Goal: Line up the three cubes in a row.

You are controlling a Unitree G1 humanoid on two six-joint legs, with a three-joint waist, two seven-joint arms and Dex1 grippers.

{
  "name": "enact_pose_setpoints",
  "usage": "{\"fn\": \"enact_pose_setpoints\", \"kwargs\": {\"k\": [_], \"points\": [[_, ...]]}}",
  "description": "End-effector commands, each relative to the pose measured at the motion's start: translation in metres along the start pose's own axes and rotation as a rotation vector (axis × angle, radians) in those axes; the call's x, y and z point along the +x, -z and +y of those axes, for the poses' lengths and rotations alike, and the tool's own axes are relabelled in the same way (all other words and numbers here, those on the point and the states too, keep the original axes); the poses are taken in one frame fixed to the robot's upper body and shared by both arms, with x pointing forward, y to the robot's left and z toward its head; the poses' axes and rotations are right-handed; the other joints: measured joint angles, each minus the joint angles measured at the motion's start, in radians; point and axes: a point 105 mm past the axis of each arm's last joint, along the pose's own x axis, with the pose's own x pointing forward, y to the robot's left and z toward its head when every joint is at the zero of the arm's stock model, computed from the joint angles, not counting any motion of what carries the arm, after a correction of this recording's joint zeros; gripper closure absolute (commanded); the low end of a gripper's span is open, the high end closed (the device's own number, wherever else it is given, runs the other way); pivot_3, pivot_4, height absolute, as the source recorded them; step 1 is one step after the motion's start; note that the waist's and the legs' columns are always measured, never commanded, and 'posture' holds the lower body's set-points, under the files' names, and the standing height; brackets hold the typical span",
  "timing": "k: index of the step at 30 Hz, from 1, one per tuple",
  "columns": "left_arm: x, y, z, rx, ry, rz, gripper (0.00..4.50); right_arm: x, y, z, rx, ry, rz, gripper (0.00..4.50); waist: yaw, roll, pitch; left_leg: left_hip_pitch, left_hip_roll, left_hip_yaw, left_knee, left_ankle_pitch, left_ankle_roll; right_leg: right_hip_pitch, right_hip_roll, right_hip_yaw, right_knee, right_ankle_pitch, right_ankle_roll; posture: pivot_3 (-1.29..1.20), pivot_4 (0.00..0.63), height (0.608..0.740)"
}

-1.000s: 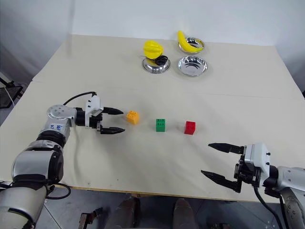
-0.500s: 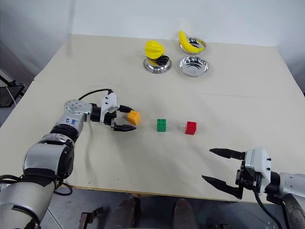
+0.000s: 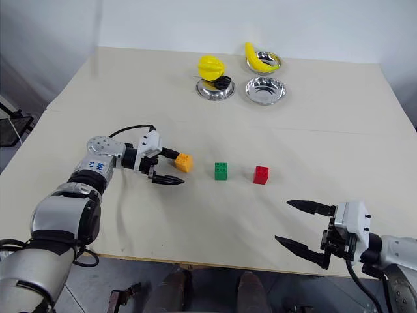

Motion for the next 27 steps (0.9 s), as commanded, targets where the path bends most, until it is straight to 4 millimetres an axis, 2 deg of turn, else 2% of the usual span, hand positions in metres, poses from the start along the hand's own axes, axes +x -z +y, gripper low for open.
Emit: {"fn": "enact_pose_setpoints", "kwargs": {"k": [1,9,14,18,22,27], "points": [[-0.013,0.001,0.002,0.022,-0.020,0.013,0.02,0.001,-0.007,0.001,-0.029,-0.007,-0.024,0.00,-0.001,0.000,0.000,0.000,0.000,0.000,0.000,0.000,0.000,0.000,0.000,0.000,0.000,0.000,0.000,0.00,0.150,0.740],[-0.041,0.000,0.013,0.037,-0.163,-0.028,0.02,0.003,-0.006,-0.001,-0.030,-0.020,-0.028,0.00,0.000,0.000,0.000,0.000,0.000,0.000,0.000,0.000,0.000,0.000,0.000,0.000,0.000,0.000,0.000,0.00,0.150,0.740],[-0.084,0.008,-0.006,0.080,-0.123,-0.024,0.02,-0.006,-0.007,-0.005,-0.048,-0.034,-0.008,0.00,-0.013,0.000,0.000,0.000,0.000,0.000,-0.001,0.000,0.000,0.000,0.000,0.000,0.000,0.000,0.000,0.00,0.150,0.740],[-0.127,0.028,-0.032,0.076,-0.163,0.008,0.02,-0.026,-0.001,-0.018,-0.073,-0.009,0.055,0.00,-0.027,0.000,0.000,0.001,0.001,0.000,-0.002,0.000,0.000,0.000,0.000,0.001,0.000,0.000,0.000,0.00,0.150,0.740],[-0.147,0.039,-0.055,0.058,-0.220,0.010,0.02,-0.038,0.004,-0.024,-0.078,0.005,0.080,0.00,-0.025,0.001,0.000,0.002,0.002,0.000,-0.003,0.000,0.000,0.000,0.000,0.001,0.001,0.000,-0.001,0.00,0.150,0.740],[-0.158,0.048,-0.074,0.032,-0.303,0.029,0.02,-0.051,0.014,-0.035,-0.093,0.055,0.120,0.00,-0.017,0.001,0.000,0.002,0.001,0.000,-0.003,-0.002,0.003,0.001,0.000,0.001,0.001,0.000,-0.001,0.00,0.150,0.740]]}}
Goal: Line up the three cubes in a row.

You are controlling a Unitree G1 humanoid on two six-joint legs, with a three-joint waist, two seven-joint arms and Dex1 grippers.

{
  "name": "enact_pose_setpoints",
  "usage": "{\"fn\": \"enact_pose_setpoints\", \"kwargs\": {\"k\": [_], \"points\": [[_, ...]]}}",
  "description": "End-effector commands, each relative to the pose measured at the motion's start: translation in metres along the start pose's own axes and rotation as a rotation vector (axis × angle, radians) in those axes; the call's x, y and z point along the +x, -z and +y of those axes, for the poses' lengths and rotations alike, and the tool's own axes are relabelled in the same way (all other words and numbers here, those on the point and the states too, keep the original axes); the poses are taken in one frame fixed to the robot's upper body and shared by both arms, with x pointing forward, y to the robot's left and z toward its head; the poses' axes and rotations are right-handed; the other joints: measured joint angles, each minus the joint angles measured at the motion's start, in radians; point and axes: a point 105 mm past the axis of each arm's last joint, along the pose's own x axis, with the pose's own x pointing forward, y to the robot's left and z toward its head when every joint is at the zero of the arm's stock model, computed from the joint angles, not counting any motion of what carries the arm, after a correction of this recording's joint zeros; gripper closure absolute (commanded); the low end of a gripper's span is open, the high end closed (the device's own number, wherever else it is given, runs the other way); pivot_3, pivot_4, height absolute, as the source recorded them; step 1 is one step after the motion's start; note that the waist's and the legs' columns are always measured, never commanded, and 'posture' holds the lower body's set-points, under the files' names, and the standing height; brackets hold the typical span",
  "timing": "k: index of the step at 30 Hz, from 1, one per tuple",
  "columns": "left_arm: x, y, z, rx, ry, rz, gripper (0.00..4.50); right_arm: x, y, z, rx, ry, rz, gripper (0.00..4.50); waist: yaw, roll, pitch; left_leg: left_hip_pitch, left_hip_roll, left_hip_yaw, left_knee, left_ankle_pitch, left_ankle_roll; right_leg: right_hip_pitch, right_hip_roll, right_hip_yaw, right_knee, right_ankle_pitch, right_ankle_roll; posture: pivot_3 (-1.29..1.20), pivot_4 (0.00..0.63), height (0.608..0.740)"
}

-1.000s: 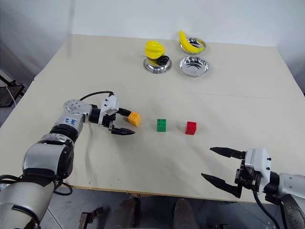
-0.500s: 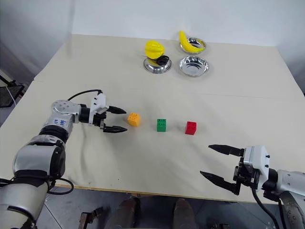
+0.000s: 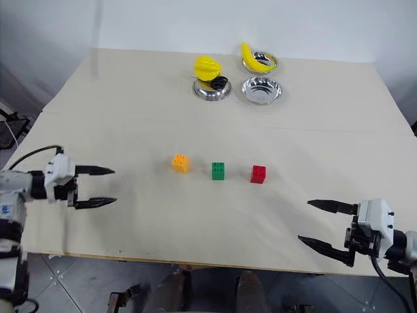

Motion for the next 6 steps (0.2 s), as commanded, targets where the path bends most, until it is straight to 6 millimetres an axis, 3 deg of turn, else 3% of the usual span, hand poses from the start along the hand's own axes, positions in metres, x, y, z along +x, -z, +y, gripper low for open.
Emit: {"fn": "enact_pose_setpoints", "kwargs": {"k": [1,6], "points": [[-0.013,-0.014,-0.002,0.040,-0.038,-0.024,0.02,-0.013,0.003,-0.007,-0.040,0.031,0.033,0.00,0.002,0.000,0.000,0.000,0.000,0.000,0.000,0.000,0.001,0.000,0.000,0.000,0.000,0.000,0.000,0.00,0.150,0.740],[-0.017,-0.008,-0.014,0.019,-0.048,-0.014,0.02,-0.014,0.010,-0.013,-0.053,0.041,0.049,0.00,-0.004,0.001,0.000,0.000,0.000,0.000,0.000,-0.001,0.001,0.000,0.000,0.000,0.000,0.000,0.000,0.00,0.150,0.740]]}}
